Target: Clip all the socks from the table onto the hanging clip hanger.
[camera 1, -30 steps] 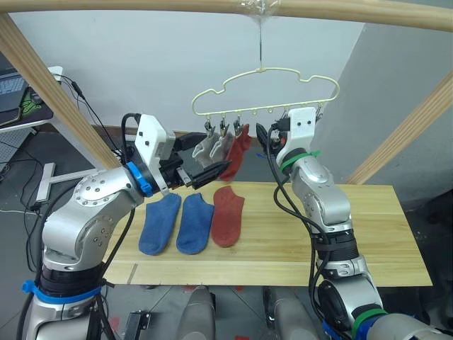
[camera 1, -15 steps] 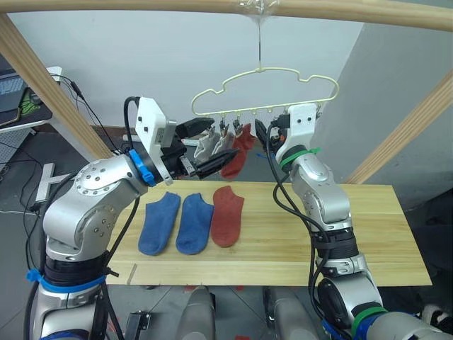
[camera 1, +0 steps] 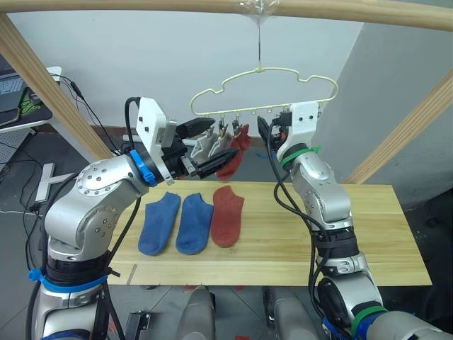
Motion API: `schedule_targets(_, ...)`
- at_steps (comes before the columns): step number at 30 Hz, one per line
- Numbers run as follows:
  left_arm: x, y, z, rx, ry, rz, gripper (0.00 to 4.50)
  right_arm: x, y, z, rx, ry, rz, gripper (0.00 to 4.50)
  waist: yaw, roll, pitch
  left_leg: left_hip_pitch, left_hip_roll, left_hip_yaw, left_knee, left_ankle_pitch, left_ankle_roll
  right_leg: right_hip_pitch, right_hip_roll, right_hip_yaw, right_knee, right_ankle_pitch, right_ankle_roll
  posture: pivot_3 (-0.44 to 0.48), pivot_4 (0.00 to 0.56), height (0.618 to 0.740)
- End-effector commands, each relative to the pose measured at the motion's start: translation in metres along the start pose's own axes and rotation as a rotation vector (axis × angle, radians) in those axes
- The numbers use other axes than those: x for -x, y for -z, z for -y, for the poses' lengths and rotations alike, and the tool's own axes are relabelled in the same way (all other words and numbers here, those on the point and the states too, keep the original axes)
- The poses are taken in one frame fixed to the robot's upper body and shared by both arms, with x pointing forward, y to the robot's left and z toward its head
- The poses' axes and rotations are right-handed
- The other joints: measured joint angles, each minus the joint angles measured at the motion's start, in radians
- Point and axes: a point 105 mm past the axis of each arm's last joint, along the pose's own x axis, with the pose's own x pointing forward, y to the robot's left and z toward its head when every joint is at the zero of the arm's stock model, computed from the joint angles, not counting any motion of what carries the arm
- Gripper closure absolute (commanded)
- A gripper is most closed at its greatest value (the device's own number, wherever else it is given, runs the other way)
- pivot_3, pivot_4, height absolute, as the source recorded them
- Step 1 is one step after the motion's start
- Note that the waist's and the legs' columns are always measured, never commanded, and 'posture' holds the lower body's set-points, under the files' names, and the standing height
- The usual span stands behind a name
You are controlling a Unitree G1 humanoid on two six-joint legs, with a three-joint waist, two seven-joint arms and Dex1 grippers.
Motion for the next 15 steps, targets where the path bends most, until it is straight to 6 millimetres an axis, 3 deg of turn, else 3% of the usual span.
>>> schedule_targets(1,-0.001,-0.008,0.003,-0.030,0.007,0.025,0.00,-0.002,-0.017,-0.001,-0.015,0.000,0.065,2.81,0.000,0.000,0.000,0.000,0.000,0.000,0.000,0.000,0.000,0.000,0.000,0.000,0.000,0.000,0.000,0.146,0.219,0.740)
schedule_targets(4,-0.001,-0.008,0.004,-0.030,0.008,0.026,0.00,-0.002,-0.017,0.001,-0.022,0.007,0.064,3.87,0.000,0.000,0.000,0.000,0.000,0.000,0.000,0.000,0.000,0.000,0.000,0.000,0.000,0.000,0.000,0.146,0.219,0.740)
schedule_targets(7,-0.001,-0.003,0.005,-0.005,0.006,0.019,0.00,-0.001,-0.015,0.005,-0.031,0.018,0.057,4.46,0.000,0.000,0.000,0.000,0.000,0.000,0.000,0.000,0.000,0.000,0.000,0.000,0.000,0.000,0.000,0.140,0.224,0.740)
schedule_targets(10,-0.001,0.016,0.008,0.056,-0.016,-0.033,0.00,0.000,-0.015,0.007,-0.033,0.021,0.052,4.49,-0.001,0.000,0.000,0.000,0.000,0.000,0.000,0.000,0.000,0.000,0.000,0.000,0.000,0.000,0.000,0.140,0.224,0.740)
schedule_targets(13,0.003,0.054,0.009,0.127,-0.081,-0.161,0.00,0.002,-0.012,0.009,-0.043,0.022,0.037,4.49,-0.003,0.000,0.000,0.000,0.000,0.000,0.000,0.000,0.000,0.000,0.000,0.000,0.000,0.000,0.000,0.123,0.229,0.740)
schedule_targets(15,0.005,0.070,0.011,0.150,-0.106,-0.208,0.00,0.002,-0.011,0.010,-0.047,0.022,0.028,4.49,-0.003,0.000,0.000,0.000,0.000,0.000,0.000,0.000,0.000,0.000,0.000,0.000,0.001,0.000,0.000,0.123,0.229,0.740)
